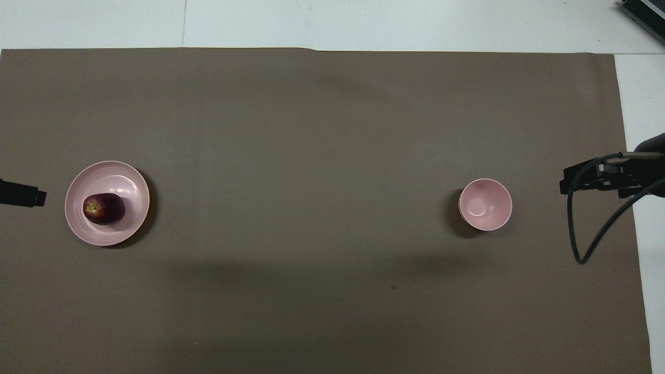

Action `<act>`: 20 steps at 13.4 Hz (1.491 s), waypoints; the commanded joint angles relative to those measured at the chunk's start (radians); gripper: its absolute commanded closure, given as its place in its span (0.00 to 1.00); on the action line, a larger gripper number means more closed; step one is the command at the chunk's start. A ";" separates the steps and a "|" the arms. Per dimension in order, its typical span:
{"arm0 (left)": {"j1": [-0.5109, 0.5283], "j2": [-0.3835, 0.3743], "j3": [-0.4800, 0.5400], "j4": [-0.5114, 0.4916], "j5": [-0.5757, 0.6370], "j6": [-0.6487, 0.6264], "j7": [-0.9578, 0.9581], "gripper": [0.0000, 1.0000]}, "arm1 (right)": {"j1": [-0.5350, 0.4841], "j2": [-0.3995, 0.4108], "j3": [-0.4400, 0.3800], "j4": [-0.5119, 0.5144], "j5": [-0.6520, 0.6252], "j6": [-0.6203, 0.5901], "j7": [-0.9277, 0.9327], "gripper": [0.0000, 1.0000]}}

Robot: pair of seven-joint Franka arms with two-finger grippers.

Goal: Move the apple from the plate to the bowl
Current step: 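Lower the left gripper onto the apple while the right gripper advances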

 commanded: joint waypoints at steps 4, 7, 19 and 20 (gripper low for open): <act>0.027 -0.033 0.000 -0.246 0.005 0.248 0.110 0.00 | 0.000 -0.029 0.012 -0.110 0.104 0.024 0.045 0.00; 0.073 0.000 0.000 -0.309 0.005 0.360 0.115 0.00 | 0.059 -0.026 0.017 -0.154 0.124 0.076 0.128 0.00; 0.101 0.133 0.000 -0.467 0.005 0.676 0.113 0.08 | 0.248 0.126 0.017 -0.163 0.453 0.247 0.697 0.00; 0.101 0.135 0.000 -0.467 0.005 0.679 0.113 0.16 | 0.263 0.132 0.017 -0.163 0.470 0.258 0.711 0.00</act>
